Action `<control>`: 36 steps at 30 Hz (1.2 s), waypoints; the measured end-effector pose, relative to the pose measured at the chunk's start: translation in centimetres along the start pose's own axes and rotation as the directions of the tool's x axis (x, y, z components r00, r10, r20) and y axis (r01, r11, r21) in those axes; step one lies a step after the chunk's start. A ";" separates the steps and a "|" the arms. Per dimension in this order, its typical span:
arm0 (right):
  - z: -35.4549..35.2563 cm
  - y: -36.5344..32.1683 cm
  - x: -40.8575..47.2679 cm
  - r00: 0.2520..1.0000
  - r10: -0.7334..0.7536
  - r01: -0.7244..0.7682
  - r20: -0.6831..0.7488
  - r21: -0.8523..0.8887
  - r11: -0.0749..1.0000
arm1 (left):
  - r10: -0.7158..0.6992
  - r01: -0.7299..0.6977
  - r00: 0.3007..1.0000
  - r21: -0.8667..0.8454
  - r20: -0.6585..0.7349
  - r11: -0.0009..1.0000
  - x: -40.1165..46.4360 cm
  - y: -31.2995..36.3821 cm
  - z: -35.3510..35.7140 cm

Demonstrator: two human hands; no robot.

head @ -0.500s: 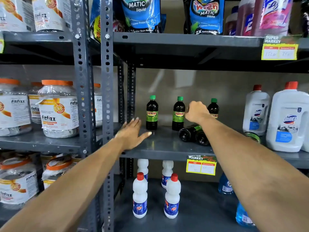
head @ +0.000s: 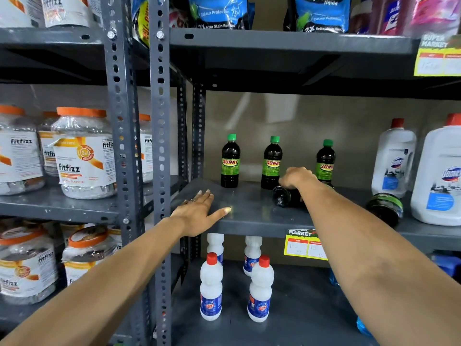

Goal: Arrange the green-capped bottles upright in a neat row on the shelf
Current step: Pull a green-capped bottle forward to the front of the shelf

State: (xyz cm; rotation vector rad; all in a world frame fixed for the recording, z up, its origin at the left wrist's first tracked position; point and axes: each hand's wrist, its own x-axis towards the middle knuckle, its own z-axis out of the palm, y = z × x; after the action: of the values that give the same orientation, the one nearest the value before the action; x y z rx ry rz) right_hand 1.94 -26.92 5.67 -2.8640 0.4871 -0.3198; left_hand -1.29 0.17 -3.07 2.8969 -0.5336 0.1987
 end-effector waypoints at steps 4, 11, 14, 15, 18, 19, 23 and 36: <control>1.3 0.5 1.6 0.987 0.118 -0.144 0.106 0.291 0.946 | -0.010 0.010 0.999 0.007 0.037 1.000 0.2 -0.1 -0.3; 2.2 0.9 1.9 0.971 0.211 -0.231 0.110 0.649 0.725 | -0.090 0.082 0.990 0.080 0.106 0.993 -0.3 0.3 -1.0; 2.8 1.1 1.6 0.964 0.192 -0.260 0.186 0.825 0.503 | -0.085 0.072 0.990 0.110 0.117 0.991 -0.2 0.2 -1.0; 3.1 1.0 1.4 0.958 0.169 -0.281 0.231 0.875 0.395 | -0.078 0.065 0.990 0.113 0.117 0.991 -0.1 0.1 -1.0; 4.1 0.4 0.1 0.966 0.097 -0.250 0.238 0.957 0.144 | -0.077 0.061 0.987 0.117 0.140 0.991 0.3 -0.3 -1.0; 4.4 -0.1 -0.4 0.975 0.093 -0.213 0.203 0.971 0.110 | -0.082 0.064 0.985 0.119 0.153 0.991 0.5 -0.5 -0.9; 6.5 -2.1 -1.3 0.999 -0.024 -0.023 0.026 0.989 0.149 | -0.086 0.069 0.985 0.116 0.150 0.991 0.7 -0.8 -0.8; 9.0 -5.8 -1.3 0.923 -0.373 0.237 -0.091 0.900 0.366 | -0.094 0.082 0.991 0.116 0.101 0.990 0.3 -0.4 -0.6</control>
State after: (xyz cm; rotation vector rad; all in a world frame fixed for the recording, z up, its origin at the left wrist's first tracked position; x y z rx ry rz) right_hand 4.66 -19.53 -1.67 -1.8142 -0.2524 -0.3143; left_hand -0.92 0.61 -2.52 3.0463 -0.4231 0.0645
